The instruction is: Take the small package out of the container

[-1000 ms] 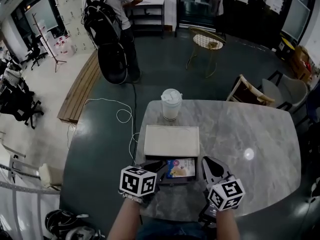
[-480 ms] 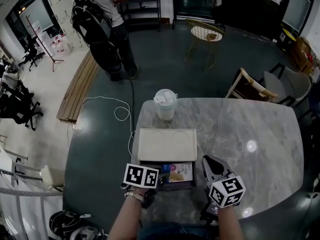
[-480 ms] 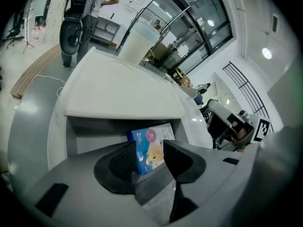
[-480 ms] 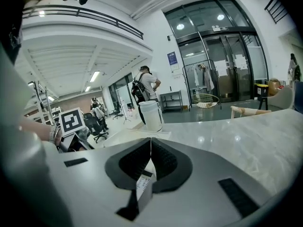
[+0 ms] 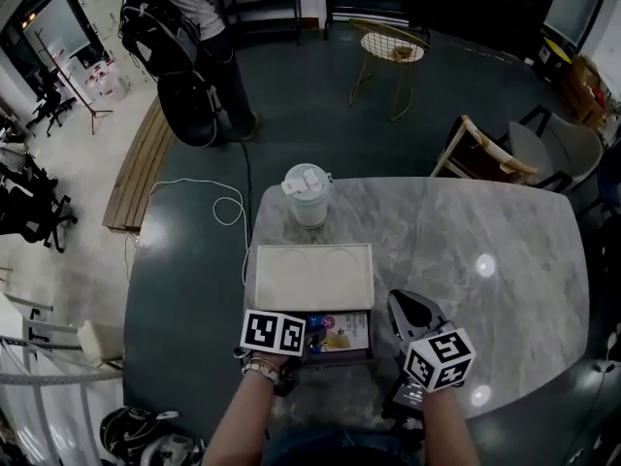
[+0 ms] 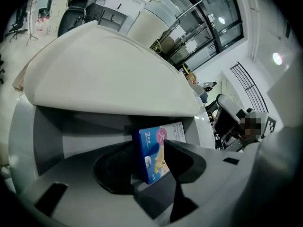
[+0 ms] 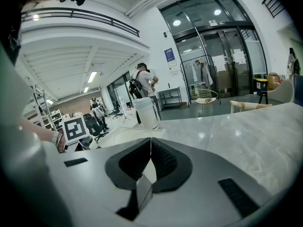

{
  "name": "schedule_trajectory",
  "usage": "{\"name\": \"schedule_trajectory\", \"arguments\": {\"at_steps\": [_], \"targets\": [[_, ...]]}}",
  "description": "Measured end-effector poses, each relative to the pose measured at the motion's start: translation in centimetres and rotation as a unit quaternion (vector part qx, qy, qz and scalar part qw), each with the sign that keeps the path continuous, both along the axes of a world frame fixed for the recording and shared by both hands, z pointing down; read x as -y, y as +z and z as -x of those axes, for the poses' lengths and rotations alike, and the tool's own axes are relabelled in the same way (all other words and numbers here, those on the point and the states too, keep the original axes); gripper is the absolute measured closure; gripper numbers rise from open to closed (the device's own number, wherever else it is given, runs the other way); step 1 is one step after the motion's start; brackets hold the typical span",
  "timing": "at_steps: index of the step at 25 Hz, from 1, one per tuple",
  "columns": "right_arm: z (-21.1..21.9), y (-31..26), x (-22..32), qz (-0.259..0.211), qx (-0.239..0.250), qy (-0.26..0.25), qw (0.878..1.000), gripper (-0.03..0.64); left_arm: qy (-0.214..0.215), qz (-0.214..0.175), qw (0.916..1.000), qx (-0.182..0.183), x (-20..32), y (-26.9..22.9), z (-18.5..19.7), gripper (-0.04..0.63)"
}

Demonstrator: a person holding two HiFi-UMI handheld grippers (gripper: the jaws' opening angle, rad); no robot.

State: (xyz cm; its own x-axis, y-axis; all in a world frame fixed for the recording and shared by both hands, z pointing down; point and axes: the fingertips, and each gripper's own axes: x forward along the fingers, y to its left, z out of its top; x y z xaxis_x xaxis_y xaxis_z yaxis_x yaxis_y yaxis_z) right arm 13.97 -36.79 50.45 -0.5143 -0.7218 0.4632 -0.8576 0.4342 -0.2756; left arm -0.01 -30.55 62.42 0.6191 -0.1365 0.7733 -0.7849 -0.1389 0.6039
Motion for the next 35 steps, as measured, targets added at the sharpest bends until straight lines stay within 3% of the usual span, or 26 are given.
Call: {"name": "schedule_trajectory", "arguments": {"at_steps": [7,13,19,26,35], "targets": [[-0.1,0.1,-0.1,0.002,0.008,0.007,1.0,0.591,0.036,-0.029,0.9989,-0.008,0.0,-0.6,-0.3,0.385],[-0.1,-0.9,-0.3,-0.007,0.015,0.014,1.0,0.591,0.066,-0.065,0.995,-0.037,-0.4,-3.8,-0.4,0.385],[0.4,-1.5,-1.2,-0.01,0.021,0.017,1.0,0.592,0.072,-0.124,0.9885,-0.047,-0.9,-6.5,-0.9,0.4],[0.3,-2.1,-1.9,-0.022,0.029,0.03,0.999,0.591,0.033,-0.247,0.9659,-0.071,-0.4,-8.7,-1.8,0.466],[-1.3,-2.4,-3.3,-0.024,0.045,0.066,0.997,0.591,-0.022,-0.316,0.9422,-0.109,-0.3,-9.9,-2.7,0.466]]}}
